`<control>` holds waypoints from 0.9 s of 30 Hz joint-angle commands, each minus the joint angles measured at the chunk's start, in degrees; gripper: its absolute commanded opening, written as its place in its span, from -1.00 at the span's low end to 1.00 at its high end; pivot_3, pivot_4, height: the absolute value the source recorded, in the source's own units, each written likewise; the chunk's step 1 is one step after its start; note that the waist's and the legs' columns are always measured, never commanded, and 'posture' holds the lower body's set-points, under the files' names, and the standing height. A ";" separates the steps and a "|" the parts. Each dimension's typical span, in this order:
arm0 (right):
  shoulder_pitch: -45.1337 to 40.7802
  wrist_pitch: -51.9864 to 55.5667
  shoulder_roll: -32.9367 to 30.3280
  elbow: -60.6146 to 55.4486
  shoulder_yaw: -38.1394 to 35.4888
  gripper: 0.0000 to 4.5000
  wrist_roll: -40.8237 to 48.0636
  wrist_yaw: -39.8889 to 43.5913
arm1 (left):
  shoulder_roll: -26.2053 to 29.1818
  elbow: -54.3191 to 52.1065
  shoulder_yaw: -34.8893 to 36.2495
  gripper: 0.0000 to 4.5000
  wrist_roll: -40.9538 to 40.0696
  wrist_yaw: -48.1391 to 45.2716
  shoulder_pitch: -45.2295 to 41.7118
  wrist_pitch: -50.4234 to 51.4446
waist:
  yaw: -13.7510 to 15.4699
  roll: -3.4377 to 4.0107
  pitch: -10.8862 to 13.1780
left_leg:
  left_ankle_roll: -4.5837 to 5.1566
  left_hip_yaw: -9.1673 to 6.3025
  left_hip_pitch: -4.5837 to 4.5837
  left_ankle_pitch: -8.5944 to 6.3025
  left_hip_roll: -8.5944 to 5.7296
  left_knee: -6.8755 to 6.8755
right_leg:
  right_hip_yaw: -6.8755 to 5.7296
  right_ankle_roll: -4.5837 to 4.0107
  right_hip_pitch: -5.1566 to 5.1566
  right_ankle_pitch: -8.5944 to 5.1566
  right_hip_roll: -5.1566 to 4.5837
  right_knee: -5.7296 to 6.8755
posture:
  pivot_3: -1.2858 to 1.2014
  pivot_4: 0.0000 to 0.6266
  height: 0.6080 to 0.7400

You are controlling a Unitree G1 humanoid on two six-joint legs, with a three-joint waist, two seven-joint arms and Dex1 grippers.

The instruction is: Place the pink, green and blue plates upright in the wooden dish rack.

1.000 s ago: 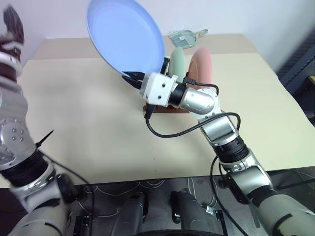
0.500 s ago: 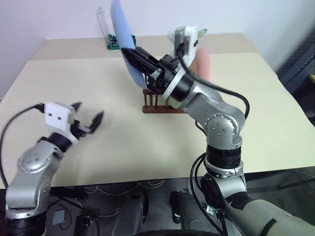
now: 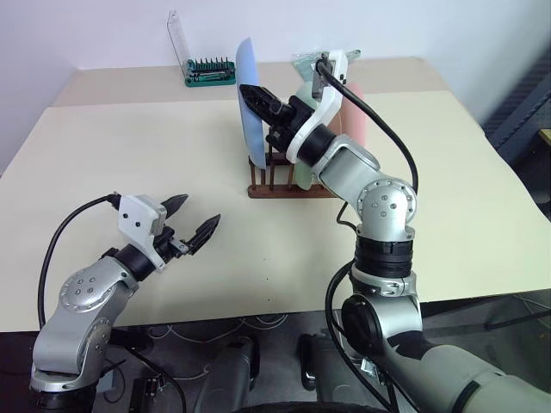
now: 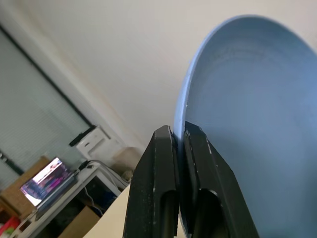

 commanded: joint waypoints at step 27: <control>-4.00 -2.40 -1.23 1.39 -0.31 0.98 0.90 -4.29 | 0.26 -4.43 -2.58 0.82 -2.23 -1.04 0.68 -0.05 | -0.06 0.03 0.01 | 0.02 0.01 -0.02 0.01 0.01 0.00 | 0.00 0.00 0.01 -0.01 0.01 -0.03 | 0.03 -0.52 0.93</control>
